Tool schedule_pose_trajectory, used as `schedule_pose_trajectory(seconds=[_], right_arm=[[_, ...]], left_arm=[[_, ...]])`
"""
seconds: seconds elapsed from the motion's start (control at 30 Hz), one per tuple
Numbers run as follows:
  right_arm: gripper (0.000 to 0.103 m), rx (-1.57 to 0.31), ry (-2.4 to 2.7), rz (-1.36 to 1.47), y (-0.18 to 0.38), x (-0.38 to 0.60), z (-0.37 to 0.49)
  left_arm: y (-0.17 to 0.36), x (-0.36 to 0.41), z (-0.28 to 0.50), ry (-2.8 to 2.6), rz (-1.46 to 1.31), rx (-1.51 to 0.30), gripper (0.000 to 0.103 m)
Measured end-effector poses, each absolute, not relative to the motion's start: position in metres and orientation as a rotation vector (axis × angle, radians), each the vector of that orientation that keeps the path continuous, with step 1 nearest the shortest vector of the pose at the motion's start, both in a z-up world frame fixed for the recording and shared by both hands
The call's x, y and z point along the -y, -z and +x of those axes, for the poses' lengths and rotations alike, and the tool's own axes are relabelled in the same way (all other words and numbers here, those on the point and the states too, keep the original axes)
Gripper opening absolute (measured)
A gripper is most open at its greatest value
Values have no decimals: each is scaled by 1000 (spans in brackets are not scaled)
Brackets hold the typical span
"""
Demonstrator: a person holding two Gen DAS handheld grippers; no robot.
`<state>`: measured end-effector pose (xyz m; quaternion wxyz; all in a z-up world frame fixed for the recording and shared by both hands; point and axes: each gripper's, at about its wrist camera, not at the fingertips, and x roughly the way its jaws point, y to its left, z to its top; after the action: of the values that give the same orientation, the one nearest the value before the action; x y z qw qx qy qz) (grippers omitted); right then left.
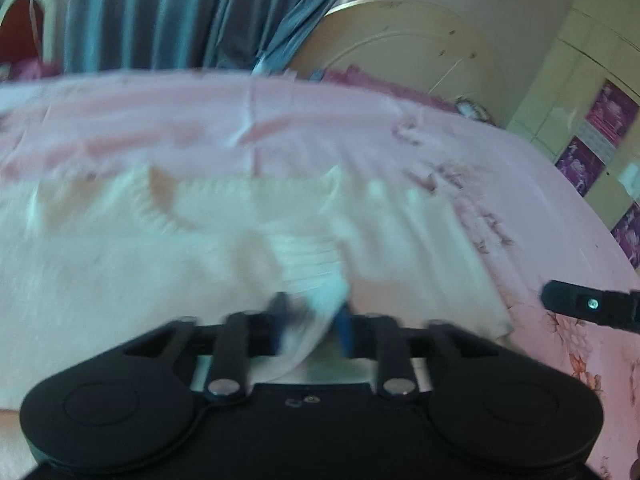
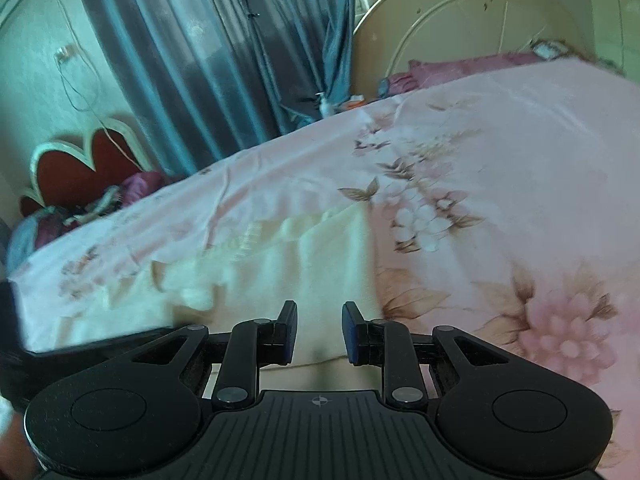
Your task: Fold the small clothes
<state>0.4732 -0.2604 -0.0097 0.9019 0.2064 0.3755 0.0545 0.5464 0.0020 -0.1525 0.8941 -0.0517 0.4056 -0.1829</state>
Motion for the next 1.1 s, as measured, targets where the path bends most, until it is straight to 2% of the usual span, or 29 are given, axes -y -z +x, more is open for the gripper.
schedule_pose_trajectory(seconds=[0.07,0.1,0.2,0.3,0.43,0.47,0.53,0.57,0.63,0.67,0.7,0.77,0.93,0.97,1.1], right_arm=[[55,-768,-142,447,11,258,474],[79,-751,-159,465,11,256,474],[79,-756,-242,510,15,244,483],[58,-801,-307,546,25,224,501],[57,-868,-327,574,46,200,524],[57,-879,-337,588,50,196,529],[54,-889,-362,602,55,187,537],[48,-895,-376,597,55,183,541],[19,-920,-395,563,56,173,551],[16,-928,-395,536,55,167,555],[4,-928,-396,508,53,163,557],[3,-881,-413,457,40,161,556],[3,-597,-265,473,-18,216,525],[3,-595,-223,447,-15,228,522],[3,-776,-176,440,30,257,529]], left_arm=[[146,-5,538,384,-88,-821,58],[143,-11,534,369,-82,-805,58],[136,-56,508,275,-120,-788,54],[129,-108,480,128,-194,-795,47],[139,-162,457,7,-263,-839,36],[140,-169,457,1,-279,-849,30],[144,-175,461,2,-299,-837,29],[146,-176,467,8,-316,-837,29],[147,-178,474,13,-332,-824,29],[149,-180,477,13,-341,-821,28],[151,-183,478,13,-343,-819,27],[152,-188,478,5,-343,-820,25],[146,-189,470,30,-301,-832,19],[146,-188,471,35,-290,-834,18],[145,-181,476,62,-237,-845,10]])
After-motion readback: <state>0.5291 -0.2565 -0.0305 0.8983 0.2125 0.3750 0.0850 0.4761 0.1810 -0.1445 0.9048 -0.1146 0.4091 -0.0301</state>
